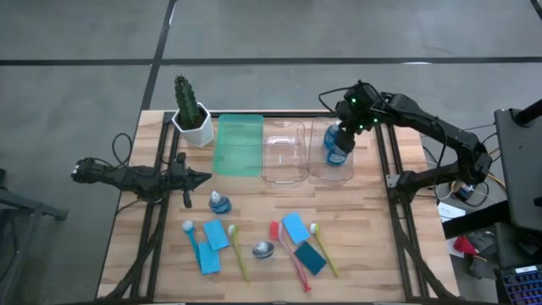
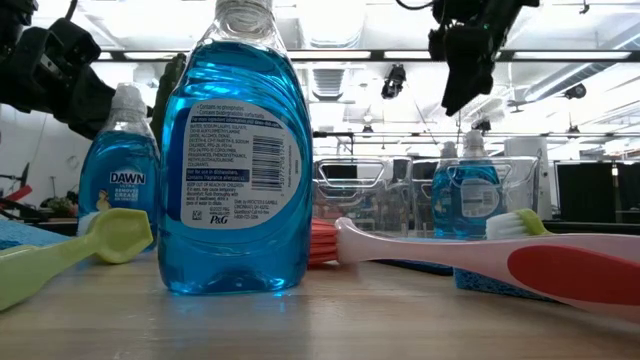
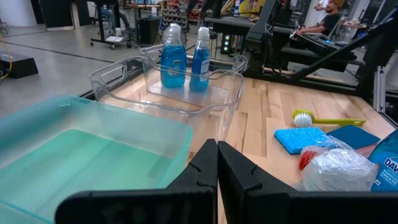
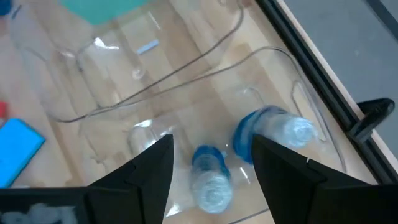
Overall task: Pick & Place Kitchen Sink Supplies
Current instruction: Put the green dish brush into the left transparent bin
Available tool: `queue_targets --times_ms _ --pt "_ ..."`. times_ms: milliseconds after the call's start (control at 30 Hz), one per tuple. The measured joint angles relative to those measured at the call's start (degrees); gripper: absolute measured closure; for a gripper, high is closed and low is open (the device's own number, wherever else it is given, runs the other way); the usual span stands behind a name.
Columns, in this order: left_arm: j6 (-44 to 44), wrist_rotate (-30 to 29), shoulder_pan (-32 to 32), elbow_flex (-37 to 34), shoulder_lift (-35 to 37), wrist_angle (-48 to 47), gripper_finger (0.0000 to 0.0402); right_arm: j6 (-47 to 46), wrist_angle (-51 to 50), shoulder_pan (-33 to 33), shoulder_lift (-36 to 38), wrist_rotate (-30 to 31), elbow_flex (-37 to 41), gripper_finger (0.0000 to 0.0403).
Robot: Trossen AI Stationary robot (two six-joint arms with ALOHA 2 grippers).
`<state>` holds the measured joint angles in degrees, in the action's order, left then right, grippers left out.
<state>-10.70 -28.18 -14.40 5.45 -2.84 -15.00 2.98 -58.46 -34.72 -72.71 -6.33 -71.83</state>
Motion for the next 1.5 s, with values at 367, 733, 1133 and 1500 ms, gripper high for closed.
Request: queue_targets --times_ms 367,733,1133,1500 --pt "0.00 0.01 0.01 -0.01 0.01 0.00 0.0396 -4.89 -1.56 10.44 0.00 -0.20 -2.89 0.0191" --pt "-0.01 0.00 0.01 -0.01 0.00 0.00 0.0396 -13.37 -1.57 22.47 -0.17 -0.17 -2.95 0.0193" --pt "-0.01 0.01 0.00 0.00 0.00 0.00 0.0396 -22.56 -1.16 34.60 -0.22 1.26 -2.93 0.0193" --pt "-0.01 0.00 0.00 -0.01 0.01 0.00 0.0396 -29.09 -0.70 42.34 -1.55 2.03 -2.89 0.0193"
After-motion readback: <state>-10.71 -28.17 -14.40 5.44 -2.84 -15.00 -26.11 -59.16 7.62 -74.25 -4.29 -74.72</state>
